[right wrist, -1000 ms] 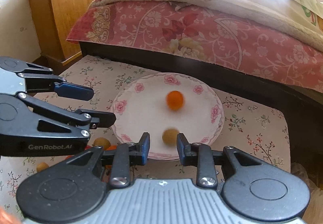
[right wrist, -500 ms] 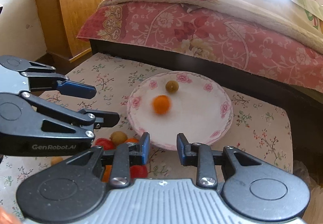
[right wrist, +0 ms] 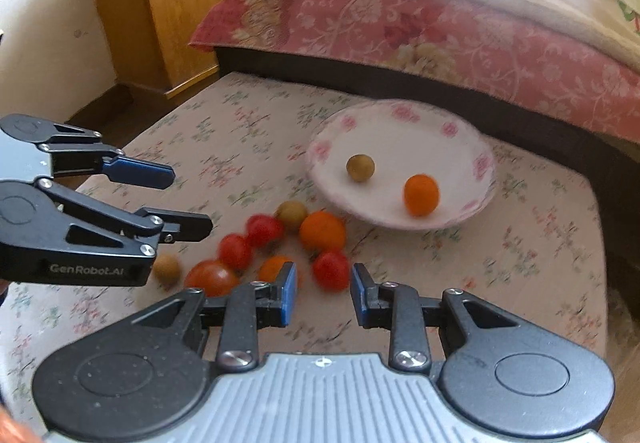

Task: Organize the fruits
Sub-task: 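Withdraw both tools from the plate back toward the remaining fruit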

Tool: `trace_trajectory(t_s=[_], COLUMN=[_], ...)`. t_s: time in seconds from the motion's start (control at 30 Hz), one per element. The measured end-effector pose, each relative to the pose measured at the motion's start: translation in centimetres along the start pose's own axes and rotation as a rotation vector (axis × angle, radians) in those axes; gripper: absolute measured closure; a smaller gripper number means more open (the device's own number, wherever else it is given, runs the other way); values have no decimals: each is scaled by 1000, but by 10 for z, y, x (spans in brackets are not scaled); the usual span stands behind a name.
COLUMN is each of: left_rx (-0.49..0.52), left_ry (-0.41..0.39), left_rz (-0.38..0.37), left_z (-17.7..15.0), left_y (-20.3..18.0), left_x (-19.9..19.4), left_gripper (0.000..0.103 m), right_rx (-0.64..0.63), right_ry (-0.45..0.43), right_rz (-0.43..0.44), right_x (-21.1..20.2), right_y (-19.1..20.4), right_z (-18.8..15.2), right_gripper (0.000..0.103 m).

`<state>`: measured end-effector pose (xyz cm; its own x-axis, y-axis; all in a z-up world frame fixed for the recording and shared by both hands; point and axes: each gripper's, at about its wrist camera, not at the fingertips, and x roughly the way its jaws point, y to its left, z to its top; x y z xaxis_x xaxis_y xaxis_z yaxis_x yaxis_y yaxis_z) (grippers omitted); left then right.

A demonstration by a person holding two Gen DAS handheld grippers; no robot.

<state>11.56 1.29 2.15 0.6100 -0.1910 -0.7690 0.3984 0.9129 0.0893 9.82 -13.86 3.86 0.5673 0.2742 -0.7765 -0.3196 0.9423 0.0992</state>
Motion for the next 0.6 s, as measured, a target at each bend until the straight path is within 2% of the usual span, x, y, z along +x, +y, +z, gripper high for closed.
trace_trajectory(t_s=[0.13, 0.27, 0.6], left_rx=[22, 37, 46], left_ry=[24, 46, 77], left_rz=[-13, -25, -46], left_z=[-16, -30, -45], left_y=[4, 8, 21], left_x=[-7, -13, -14], left_gripper=[42, 41, 39], right_rx=[-11, -43, -48], right_ry=[7, 9, 47], right_rz=[64, 119, 169], right_x=[-5, -6, 25], right_y=[13, 27, 42], right_z=[-11, -16, -12], right_gripper=[70, 63, 60])
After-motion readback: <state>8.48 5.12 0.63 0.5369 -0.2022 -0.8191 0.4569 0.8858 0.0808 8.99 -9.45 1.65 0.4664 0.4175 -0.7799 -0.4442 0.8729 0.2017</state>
